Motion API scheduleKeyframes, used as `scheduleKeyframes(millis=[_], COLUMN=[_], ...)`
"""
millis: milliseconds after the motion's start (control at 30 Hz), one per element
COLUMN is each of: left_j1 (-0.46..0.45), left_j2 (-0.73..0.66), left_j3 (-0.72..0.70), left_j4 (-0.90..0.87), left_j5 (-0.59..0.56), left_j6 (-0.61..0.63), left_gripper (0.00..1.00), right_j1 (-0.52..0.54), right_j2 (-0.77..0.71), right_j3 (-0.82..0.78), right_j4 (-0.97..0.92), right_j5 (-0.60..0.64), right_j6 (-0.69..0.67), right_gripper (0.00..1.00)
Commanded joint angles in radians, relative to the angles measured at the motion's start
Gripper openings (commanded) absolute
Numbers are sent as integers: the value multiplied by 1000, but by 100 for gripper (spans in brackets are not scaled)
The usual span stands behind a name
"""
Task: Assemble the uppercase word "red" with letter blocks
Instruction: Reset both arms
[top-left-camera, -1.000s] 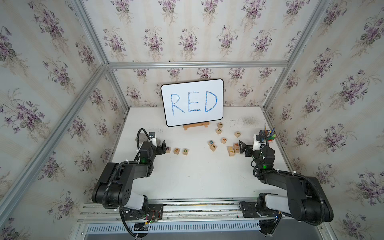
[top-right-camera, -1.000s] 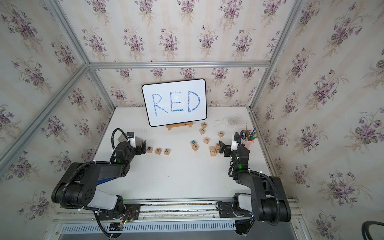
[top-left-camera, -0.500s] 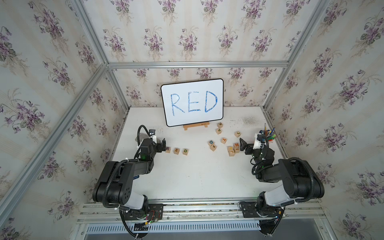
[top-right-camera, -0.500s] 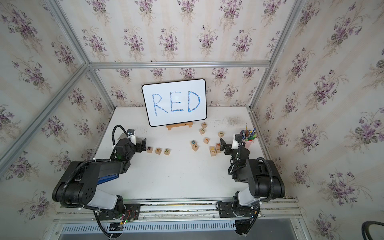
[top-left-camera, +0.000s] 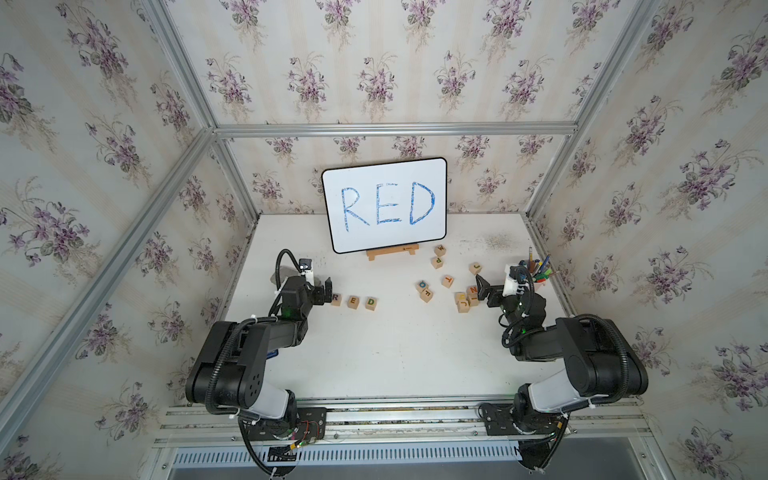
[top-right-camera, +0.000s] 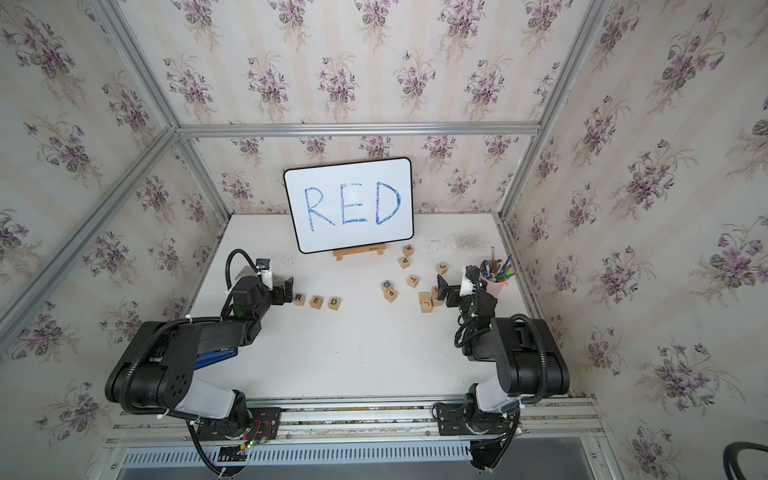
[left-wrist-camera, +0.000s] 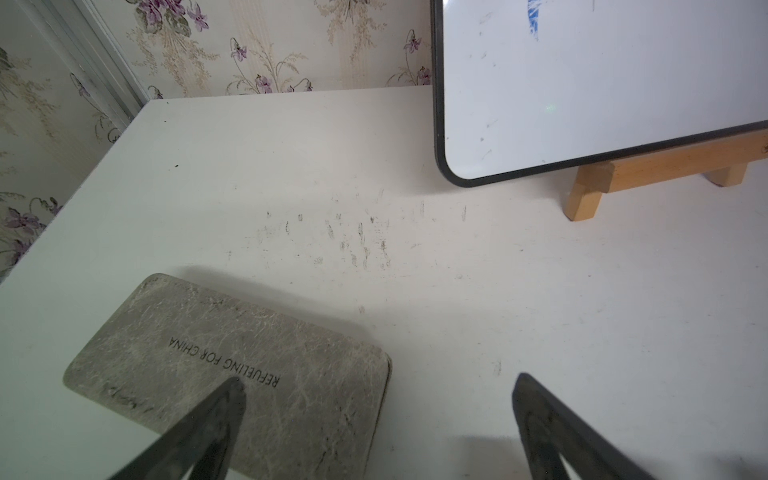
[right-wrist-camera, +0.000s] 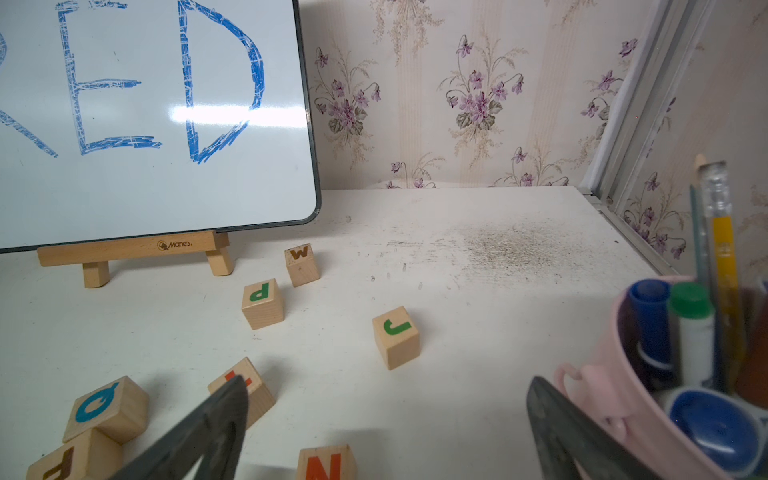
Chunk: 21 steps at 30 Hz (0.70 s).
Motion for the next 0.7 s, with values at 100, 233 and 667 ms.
scheduleKeyframes(millis=[100, 233, 667], left_j1=[1, 0, -2], left_j2=[-1, -1, 2], left_j3=[5, 5, 14], left_j4=[12, 12, 0], left_j5=[5, 5, 21], left_j6=[0, 0, 11], left_gripper=[99, 99, 99], right_j1=[2, 1, 2], right_j2=[1, 1, 1], right_j3=[2, 2, 3], right_j4=[18, 16, 16], right_j5=[-1, -1, -1], right_j6=[-15, -15, -15], right_gripper=[100, 100, 100])
